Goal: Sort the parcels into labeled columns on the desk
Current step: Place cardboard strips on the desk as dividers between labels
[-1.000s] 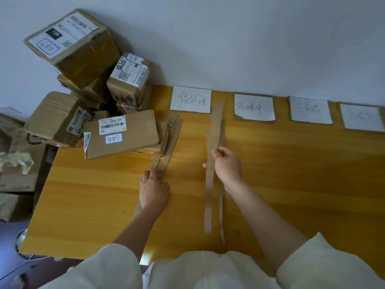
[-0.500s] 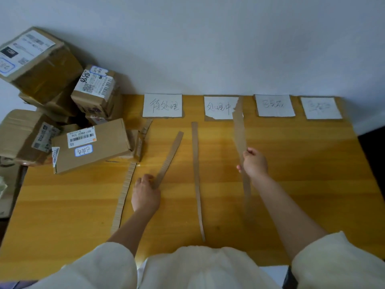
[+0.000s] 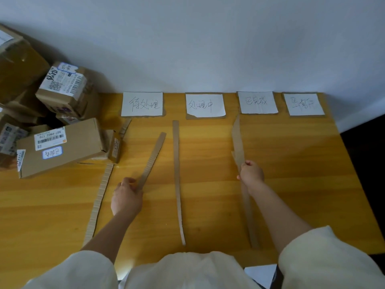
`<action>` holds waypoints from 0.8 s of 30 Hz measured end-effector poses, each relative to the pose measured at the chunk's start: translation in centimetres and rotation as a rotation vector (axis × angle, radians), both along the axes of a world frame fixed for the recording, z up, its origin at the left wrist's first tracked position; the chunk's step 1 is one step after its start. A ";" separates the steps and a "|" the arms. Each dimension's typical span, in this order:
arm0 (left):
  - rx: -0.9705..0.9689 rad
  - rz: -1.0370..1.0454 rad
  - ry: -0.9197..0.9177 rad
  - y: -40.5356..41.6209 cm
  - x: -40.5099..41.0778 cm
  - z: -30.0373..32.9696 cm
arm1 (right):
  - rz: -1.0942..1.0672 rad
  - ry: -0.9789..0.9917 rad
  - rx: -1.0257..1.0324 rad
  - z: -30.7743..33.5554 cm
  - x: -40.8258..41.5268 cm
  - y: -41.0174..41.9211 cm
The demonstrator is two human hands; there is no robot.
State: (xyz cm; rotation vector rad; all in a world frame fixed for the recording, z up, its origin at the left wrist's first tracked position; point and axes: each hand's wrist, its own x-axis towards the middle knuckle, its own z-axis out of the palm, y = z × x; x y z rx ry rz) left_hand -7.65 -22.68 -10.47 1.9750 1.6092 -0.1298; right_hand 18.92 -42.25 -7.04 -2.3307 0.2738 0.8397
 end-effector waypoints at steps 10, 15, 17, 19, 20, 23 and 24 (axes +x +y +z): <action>0.001 0.024 0.008 -0.6 0.3 0.6 | 0.134 -0.154 -0.047 -1.7 -0.1 -0.7; 0.021 0.024 0.032 -0.7 0.4 0.5 | 0.195 -0.227 -0.074 -3.0 0.1 -0.7; 0.021 0.038 0.039 -0.8 0.4 0.6 | 0.214 -0.249 -0.110 -3.3 0.1 -0.6; 0.013 0.060 0.043 -0.8 0.5 0.8 | 0.230 -0.263 -0.155 -3.3 0.1 -0.4; 0.004 0.071 0.044 -0.8 0.5 0.9 | 0.230 -0.262 -0.177 -3.3 0.2 -0.3; -0.012 0.089 0.031 -0.6 0.7 1.3 | 0.213 -0.253 -0.216 -3.3 0.1 -0.2; -0.008 0.089 0.018 -0.6 0.8 1.5 | 0.211 -0.257 -0.218 -3.3 0.0 -0.1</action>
